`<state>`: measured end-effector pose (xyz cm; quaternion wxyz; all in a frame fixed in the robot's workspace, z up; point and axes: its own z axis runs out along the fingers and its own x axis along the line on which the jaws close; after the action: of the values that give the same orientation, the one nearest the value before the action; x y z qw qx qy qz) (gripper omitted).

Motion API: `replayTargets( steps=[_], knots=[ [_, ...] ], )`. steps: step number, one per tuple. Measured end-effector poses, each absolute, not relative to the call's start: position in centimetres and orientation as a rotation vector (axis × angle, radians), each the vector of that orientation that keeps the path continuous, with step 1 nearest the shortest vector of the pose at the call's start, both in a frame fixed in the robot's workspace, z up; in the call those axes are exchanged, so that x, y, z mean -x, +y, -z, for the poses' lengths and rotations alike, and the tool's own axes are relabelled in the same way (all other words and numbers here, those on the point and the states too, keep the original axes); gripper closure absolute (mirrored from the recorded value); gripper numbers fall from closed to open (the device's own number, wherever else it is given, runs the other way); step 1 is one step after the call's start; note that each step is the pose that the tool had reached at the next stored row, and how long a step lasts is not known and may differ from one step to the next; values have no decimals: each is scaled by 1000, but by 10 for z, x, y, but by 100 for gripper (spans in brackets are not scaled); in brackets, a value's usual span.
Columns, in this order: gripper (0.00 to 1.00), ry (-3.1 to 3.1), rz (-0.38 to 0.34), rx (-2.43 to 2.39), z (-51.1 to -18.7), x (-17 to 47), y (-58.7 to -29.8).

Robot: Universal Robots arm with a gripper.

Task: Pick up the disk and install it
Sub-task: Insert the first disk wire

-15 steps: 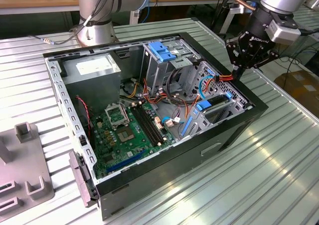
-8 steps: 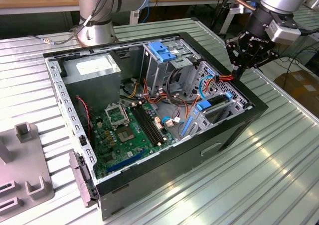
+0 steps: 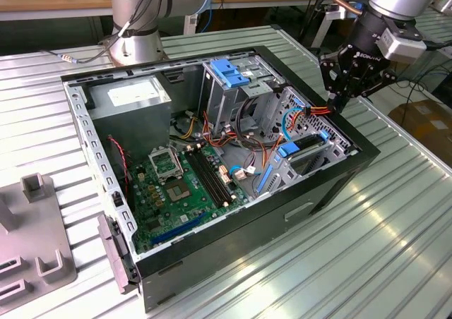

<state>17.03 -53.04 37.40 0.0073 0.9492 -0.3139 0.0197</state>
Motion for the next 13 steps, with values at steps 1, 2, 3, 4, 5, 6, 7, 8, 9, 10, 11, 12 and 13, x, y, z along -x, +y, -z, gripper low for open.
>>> replayTargets(
  steps=[1, 2, 3, 4, 5, 6, 7, 8, 9, 10, 11, 12, 13],
  knots=[
    [75, -982, -62, -2968, -374, -170, -530],
    [75, -982, -62, -2968, -374, -170, -530],
    [75, -982, -62, -2968, -374, -170, -530],
    [75, -982, -62, -2968, -374, -170, -530],
    [75, -982, -62, -2968, -374, -170, -530],
    [75, -981, -62, -2968, -374, -170, -530],
    [75, -981, -62, -2968, -374, -170, -530],
    [75, -981, -62, -2968, -374, -170, -530],
    [75, -981, -62, -2968, -374, -171, -530],
    [75, -979, -63, -2967, -374, -172, -529],
    [75, -979, -63, -2966, -374, -172, -528],
    [75, -978, -64, -2966, -373, -173, -527],
    [75, -977, -64, -2965, -373, -173, -527]
  ],
)
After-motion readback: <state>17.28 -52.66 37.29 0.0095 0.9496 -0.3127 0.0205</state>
